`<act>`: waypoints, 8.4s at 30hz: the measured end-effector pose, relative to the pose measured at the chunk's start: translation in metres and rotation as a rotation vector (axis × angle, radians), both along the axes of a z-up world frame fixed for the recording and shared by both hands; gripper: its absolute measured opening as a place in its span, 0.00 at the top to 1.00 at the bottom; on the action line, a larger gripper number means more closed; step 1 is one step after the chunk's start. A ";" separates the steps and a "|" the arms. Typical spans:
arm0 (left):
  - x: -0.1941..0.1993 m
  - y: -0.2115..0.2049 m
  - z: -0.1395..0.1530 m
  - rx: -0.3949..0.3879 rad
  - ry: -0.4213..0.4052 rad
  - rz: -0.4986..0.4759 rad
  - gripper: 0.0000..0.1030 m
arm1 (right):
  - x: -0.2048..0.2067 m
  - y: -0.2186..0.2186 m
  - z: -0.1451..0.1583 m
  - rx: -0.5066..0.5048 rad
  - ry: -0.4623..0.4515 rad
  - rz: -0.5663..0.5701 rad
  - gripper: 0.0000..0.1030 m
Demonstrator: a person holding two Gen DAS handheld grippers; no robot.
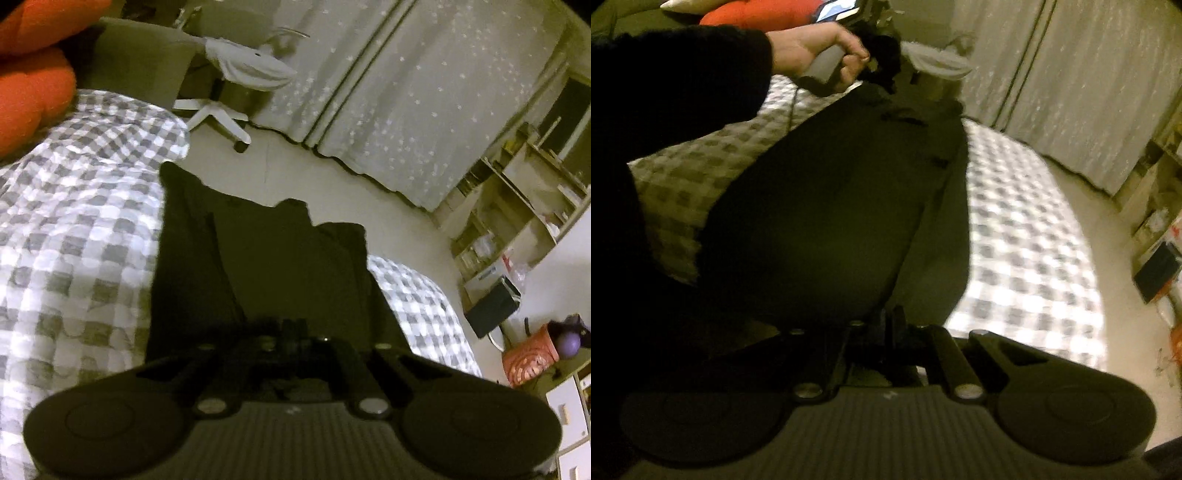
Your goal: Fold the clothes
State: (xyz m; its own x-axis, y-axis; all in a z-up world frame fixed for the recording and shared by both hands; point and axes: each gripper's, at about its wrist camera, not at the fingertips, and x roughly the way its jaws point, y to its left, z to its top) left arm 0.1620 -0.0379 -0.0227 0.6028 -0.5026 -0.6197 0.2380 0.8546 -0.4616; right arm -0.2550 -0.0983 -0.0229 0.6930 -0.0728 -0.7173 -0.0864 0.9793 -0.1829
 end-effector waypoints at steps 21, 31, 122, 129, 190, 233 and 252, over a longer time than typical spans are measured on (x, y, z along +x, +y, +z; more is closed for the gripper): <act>-0.001 -0.011 0.006 0.033 0.034 -0.089 0.48 | 0.014 0.011 -0.042 -0.080 -0.005 -0.017 0.97; -0.007 -0.029 -0.006 0.191 0.014 -0.066 0.74 | 0.017 0.004 -0.047 -0.056 -0.010 -0.018 0.97; 0.050 0.039 0.016 -0.100 -0.100 0.077 0.62 | 0.297 -0.205 0.046 0.270 -0.037 -0.102 0.61; 0.094 0.004 0.007 0.044 -0.118 -0.006 0.58 | 0.402 -0.203 0.024 0.272 -0.065 -0.107 0.61; 0.093 0.006 -0.006 0.228 -0.239 0.055 0.99 | 0.542 -0.197 -0.011 0.429 -0.079 -0.053 0.90; -0.164 0.035 0.006 0.339 -0.136 0.000 0.95 | 0.251 -0.084 0.002 0.178 0.115 0.240 0.65; -0.187 0.024 -0.004 0.245 -0.101 -0.084 0.90 | 0.189 -0.033 -0.003 0.300 0.134 0.397 0.63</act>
